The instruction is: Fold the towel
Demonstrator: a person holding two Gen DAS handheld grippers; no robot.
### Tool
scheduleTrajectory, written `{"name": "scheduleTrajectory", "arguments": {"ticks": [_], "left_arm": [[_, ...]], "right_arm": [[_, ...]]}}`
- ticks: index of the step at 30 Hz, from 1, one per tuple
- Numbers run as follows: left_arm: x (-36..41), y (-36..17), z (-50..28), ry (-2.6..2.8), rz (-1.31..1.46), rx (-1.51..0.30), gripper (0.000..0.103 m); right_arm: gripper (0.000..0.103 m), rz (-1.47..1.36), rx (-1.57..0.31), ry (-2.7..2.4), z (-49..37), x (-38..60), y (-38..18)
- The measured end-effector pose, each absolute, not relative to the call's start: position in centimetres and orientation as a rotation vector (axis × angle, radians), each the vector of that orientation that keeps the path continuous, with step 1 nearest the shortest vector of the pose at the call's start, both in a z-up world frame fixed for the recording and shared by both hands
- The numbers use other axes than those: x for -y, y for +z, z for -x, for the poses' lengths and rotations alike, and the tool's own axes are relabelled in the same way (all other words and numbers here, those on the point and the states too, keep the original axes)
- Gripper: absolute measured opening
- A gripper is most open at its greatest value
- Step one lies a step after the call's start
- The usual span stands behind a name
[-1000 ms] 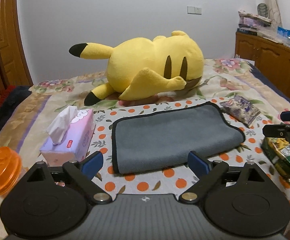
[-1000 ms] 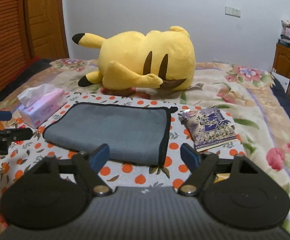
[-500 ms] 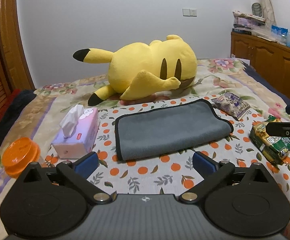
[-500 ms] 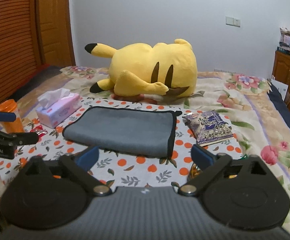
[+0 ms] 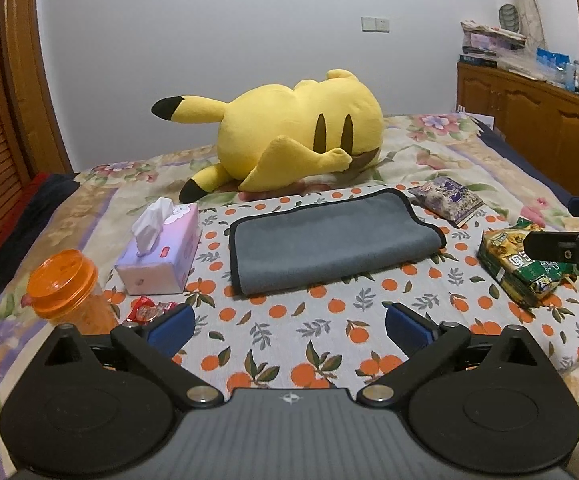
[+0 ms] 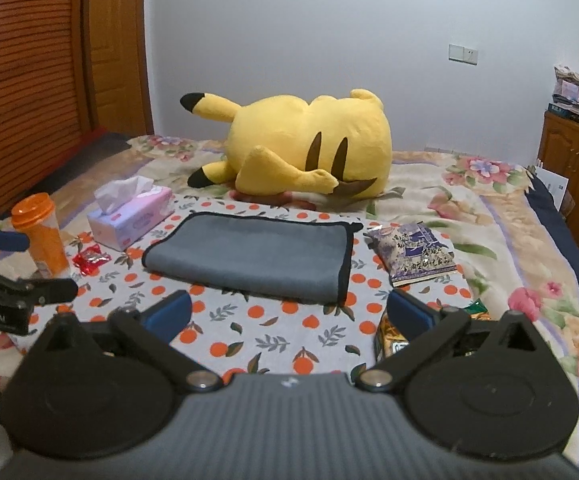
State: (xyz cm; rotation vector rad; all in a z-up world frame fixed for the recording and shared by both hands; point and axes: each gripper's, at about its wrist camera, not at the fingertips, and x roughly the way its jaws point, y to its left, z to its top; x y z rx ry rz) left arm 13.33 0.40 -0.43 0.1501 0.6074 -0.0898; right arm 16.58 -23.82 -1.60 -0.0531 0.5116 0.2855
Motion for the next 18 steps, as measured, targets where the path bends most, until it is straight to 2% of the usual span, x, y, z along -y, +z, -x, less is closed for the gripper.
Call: {"name": "scheduleTrajectory", "arguments": {"ticks": [18], "left_arm": [[-0.1,2.3,-7.8,-0.067,-0.101,-0.575,0.103]], "right_arm": [[0.103,0.046,-0.463,0.28,-11.5,24.3,1.3]]}}
